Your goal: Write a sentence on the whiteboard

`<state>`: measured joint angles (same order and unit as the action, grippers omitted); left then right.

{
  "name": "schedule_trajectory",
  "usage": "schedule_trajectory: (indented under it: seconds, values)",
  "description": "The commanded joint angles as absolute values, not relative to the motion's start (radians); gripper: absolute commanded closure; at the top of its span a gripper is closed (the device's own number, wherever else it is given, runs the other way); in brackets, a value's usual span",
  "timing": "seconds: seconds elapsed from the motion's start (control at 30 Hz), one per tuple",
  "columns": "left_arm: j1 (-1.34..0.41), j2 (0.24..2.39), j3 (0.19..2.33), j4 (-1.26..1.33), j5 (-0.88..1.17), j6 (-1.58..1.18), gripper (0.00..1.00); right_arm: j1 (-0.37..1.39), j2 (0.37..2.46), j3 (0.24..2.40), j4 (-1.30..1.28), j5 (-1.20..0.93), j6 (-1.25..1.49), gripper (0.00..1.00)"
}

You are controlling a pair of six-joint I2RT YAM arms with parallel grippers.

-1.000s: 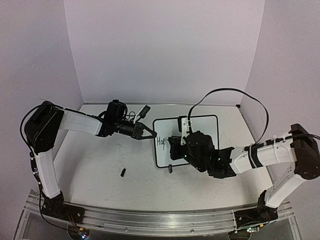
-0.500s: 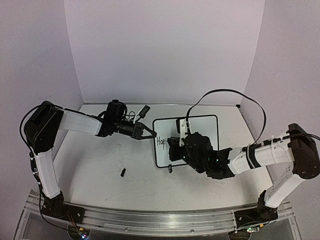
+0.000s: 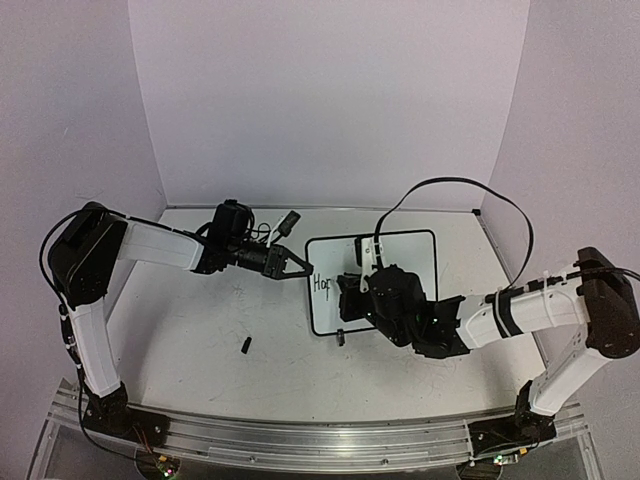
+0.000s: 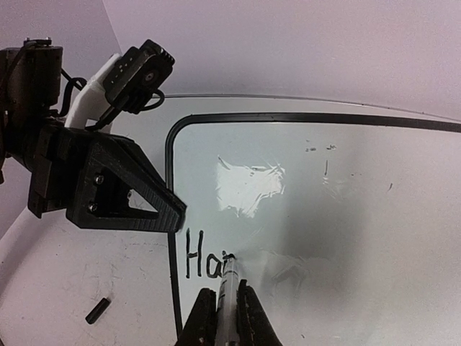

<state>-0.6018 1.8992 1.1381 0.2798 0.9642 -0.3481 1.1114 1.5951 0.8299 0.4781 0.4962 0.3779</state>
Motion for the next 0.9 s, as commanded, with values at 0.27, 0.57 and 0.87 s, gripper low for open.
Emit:
schedule_trajectory:
  seconds: [0.27,0.57,0.87]
  values:
    - [-0.615,1.849,1.134,0.270,1.008,-0.380,1.00,1.108,1.554,0.796,0.440,0.524,0.418,1.00]
    - [-0.617,1.846,1.133,0.270,1.008,-0.379,1.00,1.125,1.586,0.808,0.449,0.504,0.428,1.00]
    - [-0.617,1.847,1.132,0.270,1.009,-0.379,1.00,1.131,1.600,0.810,0.460,0.494,0.437,1.00]
